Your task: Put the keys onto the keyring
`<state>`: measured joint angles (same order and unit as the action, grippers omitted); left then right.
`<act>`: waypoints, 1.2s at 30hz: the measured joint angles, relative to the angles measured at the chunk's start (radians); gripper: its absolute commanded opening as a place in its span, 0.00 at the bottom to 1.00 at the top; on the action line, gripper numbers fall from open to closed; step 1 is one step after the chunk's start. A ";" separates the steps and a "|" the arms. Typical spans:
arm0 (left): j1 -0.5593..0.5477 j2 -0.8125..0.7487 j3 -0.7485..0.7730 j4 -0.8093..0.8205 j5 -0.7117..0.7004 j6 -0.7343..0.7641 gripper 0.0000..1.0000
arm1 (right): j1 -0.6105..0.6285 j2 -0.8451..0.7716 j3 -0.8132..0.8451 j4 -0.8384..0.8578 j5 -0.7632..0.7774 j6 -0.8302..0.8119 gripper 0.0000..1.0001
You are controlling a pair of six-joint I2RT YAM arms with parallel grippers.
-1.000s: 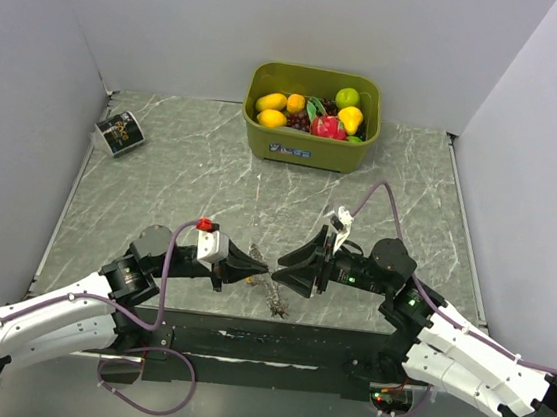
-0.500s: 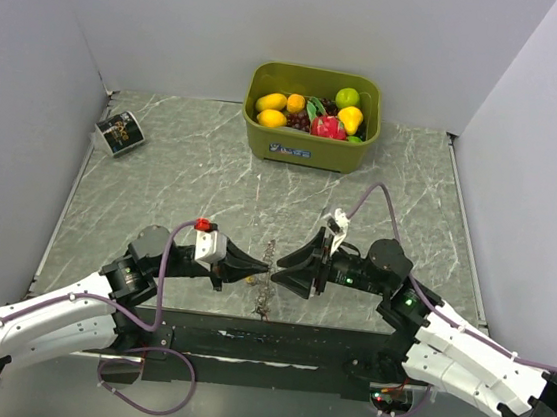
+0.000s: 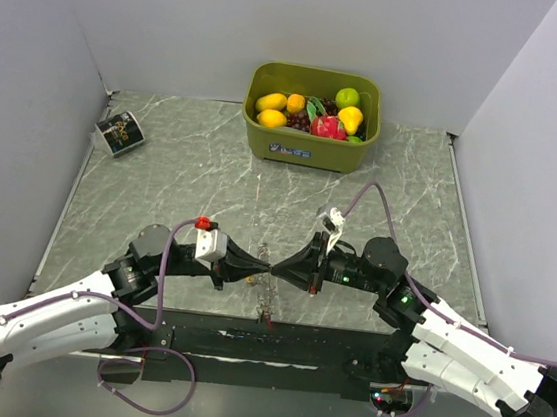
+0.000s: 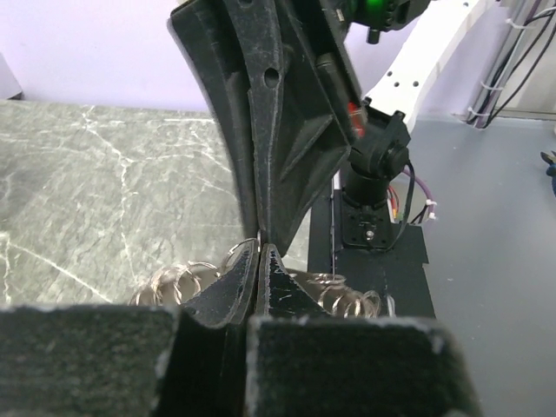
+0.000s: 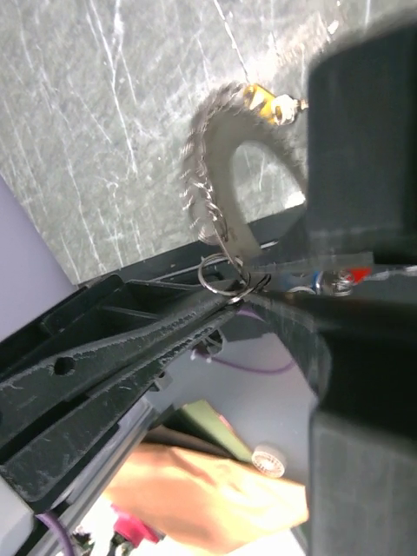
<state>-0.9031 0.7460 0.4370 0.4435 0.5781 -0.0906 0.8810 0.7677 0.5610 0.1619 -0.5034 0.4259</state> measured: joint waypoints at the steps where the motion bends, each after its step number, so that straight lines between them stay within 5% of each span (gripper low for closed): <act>1: 0.002 0.000 0.000 -0.001 -0.001 0.000 0.01 | 0.000 0.000 0.000 -0.002 -0.001 0.000 0.00; 12: 0.005 0.002 0.000 -0.027 -0.002 0.000 0.02 | 0.005 0.000 0.000 -0.025 -0.005 -0.028 0.00; 16: 0.003 0.002 0.010 -0.066 0.002 0.001 0.18 | 0.007 0.000 0.001 -0.044 -0.016 -0.066 0.00; 25: 0.000 0.028 0.082 -0.199 0.029 0.032 0.35 | 0.006 0.035 0.076 -0.195 -0.025 -0.183 0.00; 36: -0.002 0.123 0.201 -0.362 0.055 0.121 0.32 | 0.006 0.060 0.116 -0.315 -0.021 -0.256 0.00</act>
<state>-0.9047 0.8692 0.6380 0.0814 0.6331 0.0307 0.8875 0.8276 0.6769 -0.1532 -0.5247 0.1696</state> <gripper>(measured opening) 0.337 0.008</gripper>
